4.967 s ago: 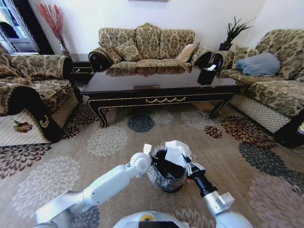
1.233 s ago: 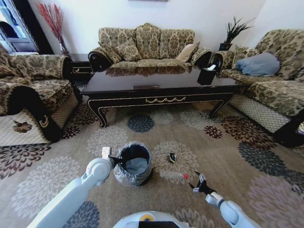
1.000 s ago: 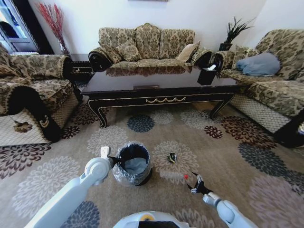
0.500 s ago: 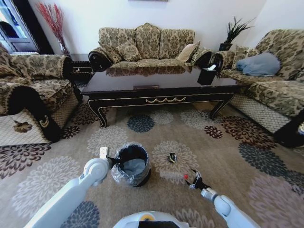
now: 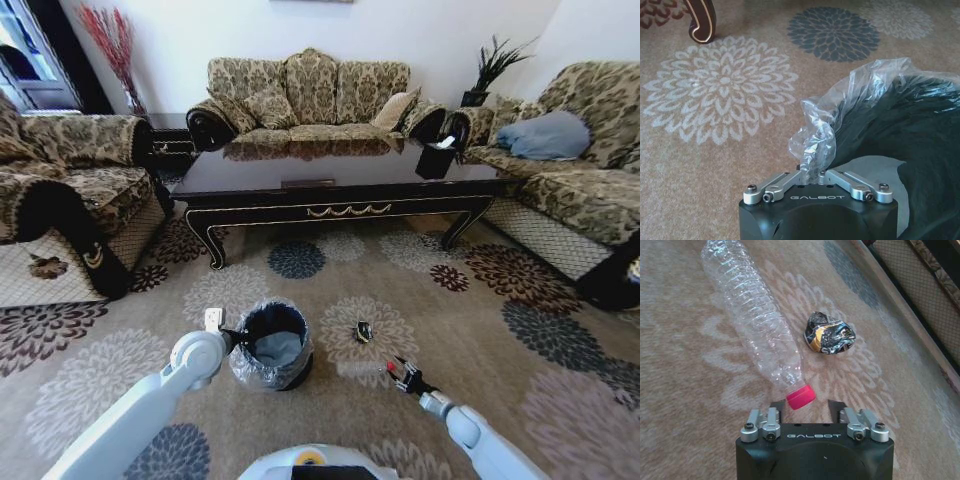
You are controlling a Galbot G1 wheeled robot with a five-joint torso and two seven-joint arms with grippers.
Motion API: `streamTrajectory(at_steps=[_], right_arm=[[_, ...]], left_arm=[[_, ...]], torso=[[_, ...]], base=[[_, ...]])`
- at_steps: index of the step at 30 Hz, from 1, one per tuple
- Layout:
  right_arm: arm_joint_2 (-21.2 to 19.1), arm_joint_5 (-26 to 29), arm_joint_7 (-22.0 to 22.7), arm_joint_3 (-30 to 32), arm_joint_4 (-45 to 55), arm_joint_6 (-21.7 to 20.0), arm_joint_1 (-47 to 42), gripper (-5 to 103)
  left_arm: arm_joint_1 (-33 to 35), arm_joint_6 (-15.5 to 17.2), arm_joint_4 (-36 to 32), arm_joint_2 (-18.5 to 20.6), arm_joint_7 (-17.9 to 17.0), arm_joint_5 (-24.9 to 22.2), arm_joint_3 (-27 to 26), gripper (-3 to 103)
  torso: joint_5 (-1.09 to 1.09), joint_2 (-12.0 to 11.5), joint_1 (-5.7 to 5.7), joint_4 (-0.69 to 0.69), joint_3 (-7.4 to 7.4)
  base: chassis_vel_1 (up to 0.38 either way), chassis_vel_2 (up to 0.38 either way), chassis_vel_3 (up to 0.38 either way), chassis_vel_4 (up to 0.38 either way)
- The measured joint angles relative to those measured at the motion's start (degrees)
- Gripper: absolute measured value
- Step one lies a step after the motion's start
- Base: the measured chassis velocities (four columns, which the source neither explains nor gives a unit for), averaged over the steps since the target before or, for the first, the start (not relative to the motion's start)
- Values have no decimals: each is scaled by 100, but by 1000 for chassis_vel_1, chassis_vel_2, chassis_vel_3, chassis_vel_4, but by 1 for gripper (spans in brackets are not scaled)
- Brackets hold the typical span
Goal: Move to the front of the table and pick up the trash from the floor, then place it into the trash bin.
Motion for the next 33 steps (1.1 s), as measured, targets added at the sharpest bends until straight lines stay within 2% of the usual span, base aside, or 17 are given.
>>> streamTrajectory(at_steps=[2, 4, 8, 10, 11, 16, 19, 20, 22, 25, 27, 28, 29, 30, 32, 33], right_arm=[[-11, -20, -13, -8, -6, 20, -25, 38], [-11, -33, -17, -8, -12, 28, -33, 38], [-11, -77, -25, -13, -19, 59, -62, 17], [-11, -83, -30, -18, -10, 62, -62, 17], [-11, -86, -33, -23, 1, 63, -59, 6], [-17, -79, 23, -25, 8, 64, -67, -1], [-48, -77, 59, -16, 36, 64, -92, 3], [-82, -85, 82, -3, 82, 64, -114, 13], [-105, -125, 103, 8, 113, 65, -122, 13], [-123, -846, 284, 135, 169, 246, -91, 29], [-116, -1688, 400, 235, 244, 485, -39, 41], [-116, -1688, 400, 235, 244, 485, -39, 41], [-117, -1934, 424, 236, 268, 542, -17, 47], [-118, -2025, 430, 230, 269, 562, -4, 47], [-123, -2410, 436, 227, 231, 671, 45, 57], [-123, -2410, 436, 227, 231, 671, 45, 57]], left_arm=[[-1, 0, 6, -9, 8, 0, 6, 2], [-1, 0, 6, -10, 10, 1, 7, 2], [14, -1, 3, -5, 15, 4, -4, 2], [17, -1, 2, -2, 15, 4, -7, 2], [19, -1, 1, -1, 16, 4, -9, 2], [19, -3, -3, -1, 19, 4, -10, 2], [18, -3, -3, -2, 22, 2, -10, 2], [12, -3, 1, -4, 25, -3, -10, 2], [6, -3, 5, -6, 27, -5, -10, 2], [-15, -3, 7, -15, 28, -15, -9, 2], [-17, -4, 8, -27, 30, -22, -9, 2], [-17, -4, 8, -27, 30, -22, -9, 2], [-16, -5, 8, -27, 30, -23, -9, 2], [-13, -5, 6, -28, 29, -22, -12, 2], [9, -7, -24, -27, 30, -28, -38, 2], [9, -7, -24, -27, 30, -28, -38, 2]], torso=[[0, 0, 0, 0, 0], [0, 0, 0, -1, 0], [0, 0, 0, -1, 0], [0, 0, 0, -1, 0], [0, 0, 0, 0, 0], [0, 0, 0, 0, 0], [1, 0, 0, 0, 0], [0, 0, 0, -1, 0], [0, 0, 0, -1, 0], [0, 0, 0, -1, 0], [-1, 0, 0, 0, 0], [-1, 0, 0, 0, 0], [0, 0, 0, 1, 0], [0, 0, 0, 0, 0], [0, 0, 0, 1, 0], [0, 0, 0, 1, 0]], base=[[0, 0, 0, 0], [0, 0, 0, 0], [0, 0, 0, 0], [0, 0, 0, 0], [0, 0, 0, 0], [0, 0, 0, 0], [0, 0, 0, 0], [0, 0, 0, 0], [0, 0, 0, 0], [0, 0, 0, 0], [0, 0, 0, 0], [0, 0, 0, 0], [0, 0, 0, 0], [0, 0, 0, 0], [0, 0, 0, 0], [0, 0, 0, 0]])
